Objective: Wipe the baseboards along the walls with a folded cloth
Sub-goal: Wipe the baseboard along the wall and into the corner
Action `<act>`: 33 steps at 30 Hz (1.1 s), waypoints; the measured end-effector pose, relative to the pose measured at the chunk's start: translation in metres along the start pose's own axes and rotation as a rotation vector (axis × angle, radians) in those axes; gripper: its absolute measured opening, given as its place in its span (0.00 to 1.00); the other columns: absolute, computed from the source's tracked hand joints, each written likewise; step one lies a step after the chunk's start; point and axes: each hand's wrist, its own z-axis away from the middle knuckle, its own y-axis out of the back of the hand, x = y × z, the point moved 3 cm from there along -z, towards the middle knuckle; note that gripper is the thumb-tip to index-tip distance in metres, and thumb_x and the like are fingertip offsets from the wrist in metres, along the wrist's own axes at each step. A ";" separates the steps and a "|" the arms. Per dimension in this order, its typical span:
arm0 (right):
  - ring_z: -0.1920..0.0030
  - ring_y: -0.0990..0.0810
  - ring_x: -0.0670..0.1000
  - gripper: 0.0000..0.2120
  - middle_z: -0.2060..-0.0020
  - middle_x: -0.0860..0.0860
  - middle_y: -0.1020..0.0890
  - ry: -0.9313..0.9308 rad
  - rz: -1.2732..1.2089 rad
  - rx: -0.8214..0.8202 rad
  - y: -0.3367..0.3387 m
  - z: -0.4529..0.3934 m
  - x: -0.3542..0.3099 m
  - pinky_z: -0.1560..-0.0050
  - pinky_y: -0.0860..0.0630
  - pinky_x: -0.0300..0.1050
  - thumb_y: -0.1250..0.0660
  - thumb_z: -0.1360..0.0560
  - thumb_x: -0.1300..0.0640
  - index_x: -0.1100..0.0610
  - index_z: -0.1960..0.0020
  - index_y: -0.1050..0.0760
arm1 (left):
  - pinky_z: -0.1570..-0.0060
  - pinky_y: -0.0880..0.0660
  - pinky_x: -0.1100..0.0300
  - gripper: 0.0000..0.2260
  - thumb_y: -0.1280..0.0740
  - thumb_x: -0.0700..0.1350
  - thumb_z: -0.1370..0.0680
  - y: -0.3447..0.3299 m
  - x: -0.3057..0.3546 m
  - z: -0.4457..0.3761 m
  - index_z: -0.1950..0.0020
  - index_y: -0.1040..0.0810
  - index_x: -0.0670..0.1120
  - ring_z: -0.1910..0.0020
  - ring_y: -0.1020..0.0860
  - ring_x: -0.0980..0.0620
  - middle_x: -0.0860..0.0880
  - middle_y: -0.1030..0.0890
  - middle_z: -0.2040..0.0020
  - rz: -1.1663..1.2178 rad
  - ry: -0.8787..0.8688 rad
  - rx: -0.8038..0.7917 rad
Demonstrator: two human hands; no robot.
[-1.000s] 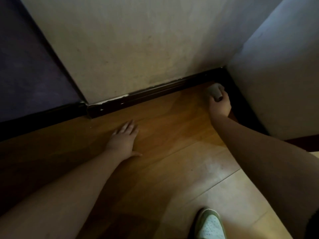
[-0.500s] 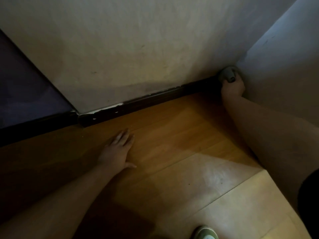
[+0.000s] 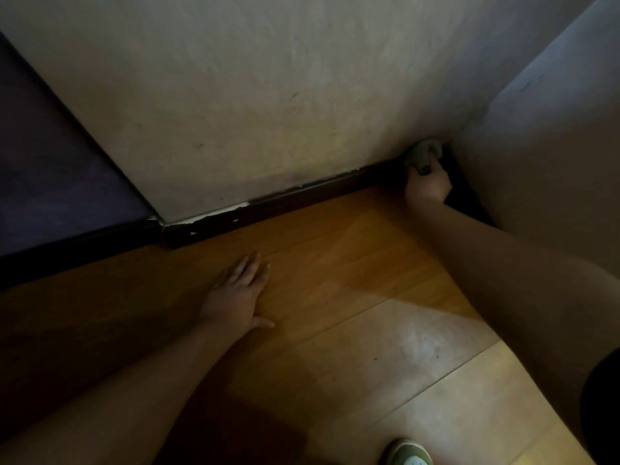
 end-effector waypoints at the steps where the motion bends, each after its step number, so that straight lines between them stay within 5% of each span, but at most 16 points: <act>1: 0.33 0.27 0.59 0.23 0.33 0.56 0.24 0.007 -0.023 0.015 -0.003 0.010 -0.003 0.38 0.33 0.41 0.37 0.20 0.54 0.49 0.26 0.32 | 0.24 0.57 0.49 0.49 0.34 0.67 0.27 0.001 0.000 0.000 0.20 0.62 0.53 0.22 0.65 0.50 0.51 0.68 0.21 0.005 -0.002 -0.002; 12: 0.36 0.23 0.56 0.23 0.33 0.54 0.23 0.109 -0.276 -0.209 -0.065 0.150 -0.029 0.47 0.31 0.34 0.32 0.21 0.56 0.53 0.26 0.30 | 0.23 0.52 0.50 0.49 0.31 0.65 0.27 0.003 0.007 0.002 0.19 0.59 0.51 0.21 0.61 0.49 0.50 0.65 0.20 -0.010 0.030 -0.002; 16: 0.36 0.23 0.57 0.26 0.34 0.54 0.22 0.088 -0.331 -0.298 -0.060 0.160 -0.037 0.39 0.24 0.47 0.31 0.23 0.52 0.52 0.26 0.31 | 0.23 0.48 0.48 0.49 0.31 0.64 0.27 0.005 0.008 0.004 0.19 0.60 0.51 0.20 0.60 0.49 0.50 0.65 0.20 -0.017 0.057 -0.009; 19: 0.37 0.23 0.55 0.26 0.35 0.52 0.22 0.129 -0.356 -0.333 -0.047 0.158 -0.032 0.42 0.24 0.45 0.30 0.23 0.50 0.50 0.27 0.30 | 0.23 0.46 0.46 0.47 0.32 0.64 0.26 0.001 0.007 0.009 0.19 0.59 0.51 0.21 0.60 0.49 0.50 0.64 0.20 0.048 0.056 -0.008; 25: 0.35 0.24 0.59 0.25 0.34 0.55 0.23 0.131 -0.178 -0.165 -0.022 0.147 -0.021 0.40 0.25 0.47 0.32 0.22 0.51 0.51 0.26 0.30 | 0.24 0.48 0.47 0.35 0.41 0.59 0.18 -0.007 -0.018 0.031 0.19 0.58 0.52 0.20 0.57 0.50 0.52 0.61 0.19 0.128 0.079 0.123; 33: 0.34 0.25 0.59 0.24 0.31 0.56 0.26 0.062 -0.167 -0.160 -0.045 0.166 -0.060 0.37 0.27 0.49 0.35 0.20 0.54 0.54 0.25 0.32 | 0.24 0.50 0.46 0.39 0.36 0.58 0.21 -0.009 -0.077 0.065 0.19 0.58 0.55 0.20 0.57 0.49 0.52 0.62 0.19 0.044 0.155 0.037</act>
